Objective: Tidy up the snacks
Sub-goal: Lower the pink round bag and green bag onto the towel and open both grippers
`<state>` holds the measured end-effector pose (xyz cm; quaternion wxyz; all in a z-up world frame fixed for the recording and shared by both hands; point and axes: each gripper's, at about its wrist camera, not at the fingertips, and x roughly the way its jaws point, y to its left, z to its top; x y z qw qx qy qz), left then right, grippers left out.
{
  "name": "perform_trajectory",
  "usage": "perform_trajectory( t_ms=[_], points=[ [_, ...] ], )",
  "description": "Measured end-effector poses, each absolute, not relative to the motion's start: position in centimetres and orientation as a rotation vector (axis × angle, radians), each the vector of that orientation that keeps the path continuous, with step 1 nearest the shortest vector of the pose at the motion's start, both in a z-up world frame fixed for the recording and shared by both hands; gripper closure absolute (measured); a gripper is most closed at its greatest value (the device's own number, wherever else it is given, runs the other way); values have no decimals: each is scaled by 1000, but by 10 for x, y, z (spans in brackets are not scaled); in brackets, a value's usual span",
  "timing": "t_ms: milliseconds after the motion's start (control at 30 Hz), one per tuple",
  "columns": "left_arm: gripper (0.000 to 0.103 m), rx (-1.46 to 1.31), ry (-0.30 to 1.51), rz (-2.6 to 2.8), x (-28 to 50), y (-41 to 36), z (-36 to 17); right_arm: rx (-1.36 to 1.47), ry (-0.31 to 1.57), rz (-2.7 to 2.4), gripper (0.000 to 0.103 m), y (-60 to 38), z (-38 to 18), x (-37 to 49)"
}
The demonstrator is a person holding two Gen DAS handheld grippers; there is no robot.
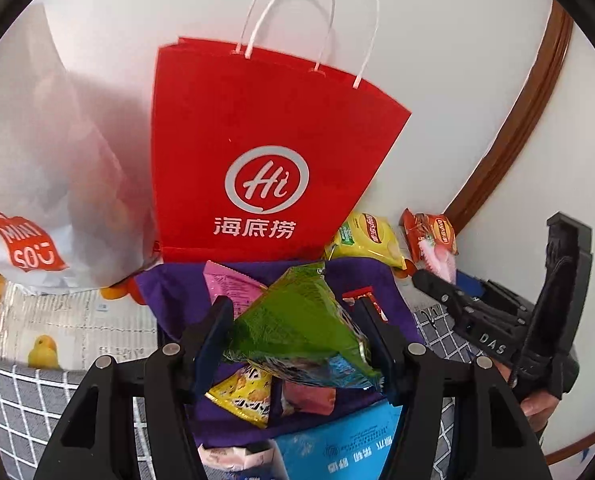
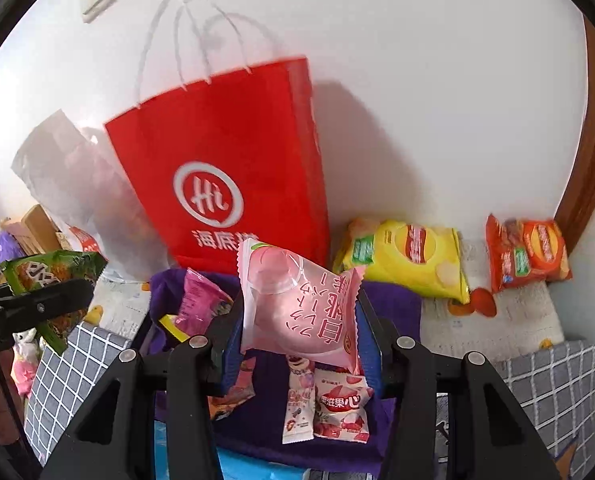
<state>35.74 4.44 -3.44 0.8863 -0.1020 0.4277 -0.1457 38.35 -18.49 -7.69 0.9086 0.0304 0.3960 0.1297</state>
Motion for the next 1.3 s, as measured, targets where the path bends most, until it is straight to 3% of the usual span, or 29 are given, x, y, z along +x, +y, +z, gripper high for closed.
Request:
perform_trajectory(
  t_ms=[667,1300],
  points=[
    [43,-279,1001,-334,408,28,-98,41,989,277,55,-198,-144,418],
    [43,-251,1079,-330,415,20,-117,0,1103,276,52,-180,-186,432]
  ],
)
